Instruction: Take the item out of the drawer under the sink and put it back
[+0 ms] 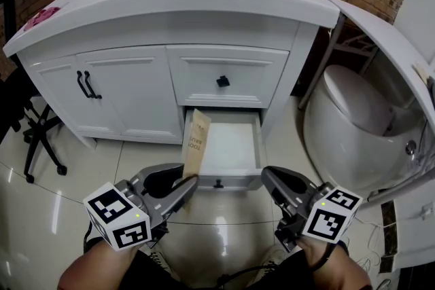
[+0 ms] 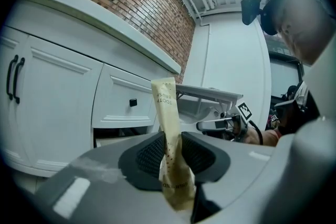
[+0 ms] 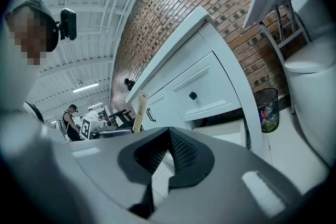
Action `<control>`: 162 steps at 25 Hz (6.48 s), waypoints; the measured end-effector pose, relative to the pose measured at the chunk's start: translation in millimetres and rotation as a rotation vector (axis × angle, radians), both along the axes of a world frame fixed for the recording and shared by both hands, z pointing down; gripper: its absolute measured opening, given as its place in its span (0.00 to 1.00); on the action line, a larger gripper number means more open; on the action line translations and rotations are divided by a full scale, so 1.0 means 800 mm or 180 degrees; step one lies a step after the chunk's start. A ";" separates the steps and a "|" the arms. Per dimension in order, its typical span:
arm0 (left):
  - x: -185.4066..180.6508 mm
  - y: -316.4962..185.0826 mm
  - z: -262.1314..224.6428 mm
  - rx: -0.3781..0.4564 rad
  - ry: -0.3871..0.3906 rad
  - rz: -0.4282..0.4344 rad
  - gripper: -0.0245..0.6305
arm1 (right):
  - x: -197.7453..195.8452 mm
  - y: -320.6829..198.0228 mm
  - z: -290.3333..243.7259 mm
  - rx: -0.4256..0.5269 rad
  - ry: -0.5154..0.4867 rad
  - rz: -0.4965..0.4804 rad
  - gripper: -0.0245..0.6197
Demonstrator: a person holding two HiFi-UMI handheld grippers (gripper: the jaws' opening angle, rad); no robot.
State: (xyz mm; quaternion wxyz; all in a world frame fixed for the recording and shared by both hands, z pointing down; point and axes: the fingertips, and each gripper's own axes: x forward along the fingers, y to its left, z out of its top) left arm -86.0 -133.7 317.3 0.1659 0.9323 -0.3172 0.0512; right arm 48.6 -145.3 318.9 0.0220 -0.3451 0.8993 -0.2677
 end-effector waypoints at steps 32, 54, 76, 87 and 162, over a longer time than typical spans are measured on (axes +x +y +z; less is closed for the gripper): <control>0.003 -0.006 0.024 0.0216 -0.0566 -0.0029 0.21 | -0.005 0.005 0.001 0.0026 0.0029 -0.0065 0.05; 0.056 -0.181 0.121 0.0384 -0.2498 0.0622 0.22 | 0.028 -0.023 -0.002 -0.0028 -0.0160 0.0181 0.05; 0.076 -0.242 0.260 0.0123 -0.3529 0.1330 0.26 | 0.027 -0.034 0.008 -0.0193 -0.0268 0.0201 0.05; 0.075 -0.228 0.188 0.0340 -0.2903 0.1034 0.05 | 0.013 -0.033 0.014 -0.0225 -0.0231 0.0139 0.05; -0.036 0.114 -0.045 0.0275 0.0004 -0.0180 0.05 | -0.002 0.137 -0.041 0.0396 0.0508 0.0226 0.05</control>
